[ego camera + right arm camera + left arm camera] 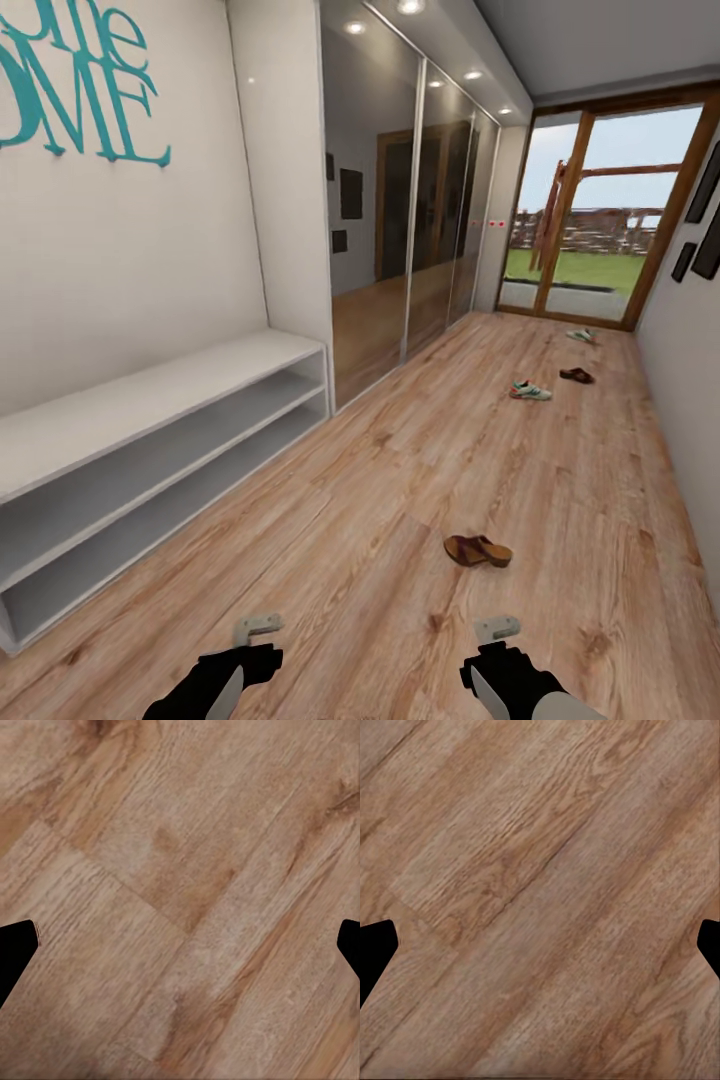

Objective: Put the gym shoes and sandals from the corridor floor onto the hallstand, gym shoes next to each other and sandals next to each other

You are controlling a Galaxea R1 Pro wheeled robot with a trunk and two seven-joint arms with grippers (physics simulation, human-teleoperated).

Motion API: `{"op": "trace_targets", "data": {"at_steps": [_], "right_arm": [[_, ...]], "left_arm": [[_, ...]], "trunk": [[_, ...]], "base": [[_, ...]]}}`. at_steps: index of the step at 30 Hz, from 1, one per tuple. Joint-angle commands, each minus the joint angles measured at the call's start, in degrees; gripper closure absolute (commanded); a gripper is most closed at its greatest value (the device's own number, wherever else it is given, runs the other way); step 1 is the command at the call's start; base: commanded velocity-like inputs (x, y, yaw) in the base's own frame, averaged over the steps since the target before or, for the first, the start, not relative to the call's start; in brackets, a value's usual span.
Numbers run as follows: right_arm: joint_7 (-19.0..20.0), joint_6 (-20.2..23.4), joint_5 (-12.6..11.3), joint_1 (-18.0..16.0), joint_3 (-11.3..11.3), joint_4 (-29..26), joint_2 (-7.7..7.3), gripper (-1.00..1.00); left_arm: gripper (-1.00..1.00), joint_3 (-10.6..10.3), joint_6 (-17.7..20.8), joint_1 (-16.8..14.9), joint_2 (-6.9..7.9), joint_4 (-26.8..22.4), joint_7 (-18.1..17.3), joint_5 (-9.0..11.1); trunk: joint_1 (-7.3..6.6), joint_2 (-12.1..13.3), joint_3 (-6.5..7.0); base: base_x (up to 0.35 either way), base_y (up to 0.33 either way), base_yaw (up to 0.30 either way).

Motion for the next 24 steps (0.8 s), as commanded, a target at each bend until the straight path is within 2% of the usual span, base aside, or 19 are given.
{"op": "trace_targets", "data": {"at_steps": [1, 14, 24], "right_arm": [[0.0, 0.0, 0.0, 0.0, 0.0, 0.0, 0.0, -1.0], [0.0, 0.02, 0.03, 0.0, 0.0, 0.0, 0.14, -1.0], [0.0, 0.0, 0.01, 0.0, 0.0, 0.0, 0.16, -1.0]], "left_arm": [[-1.0, 0.0, 0.0, 0.0, 0.0, 0.0, 0.0, 0.0], [-1.0, 0.0, 0.0, 0.0, 0.0, 0.0, 0.0, 0.0], [-1.0, 0.0, 0.0, 0.0, 0.0, 0.0, -0.01, 0.0]], "trunk": [[0.0, 0.0, 0.0], [0.0, 0.0, 0.0], [0.0, 0.0, 0.0]], "base": [[-0.061, -0.061, 0.29], [-0.019, -0.021, 0.291], [0.068, -0.073, 0.292]]}}
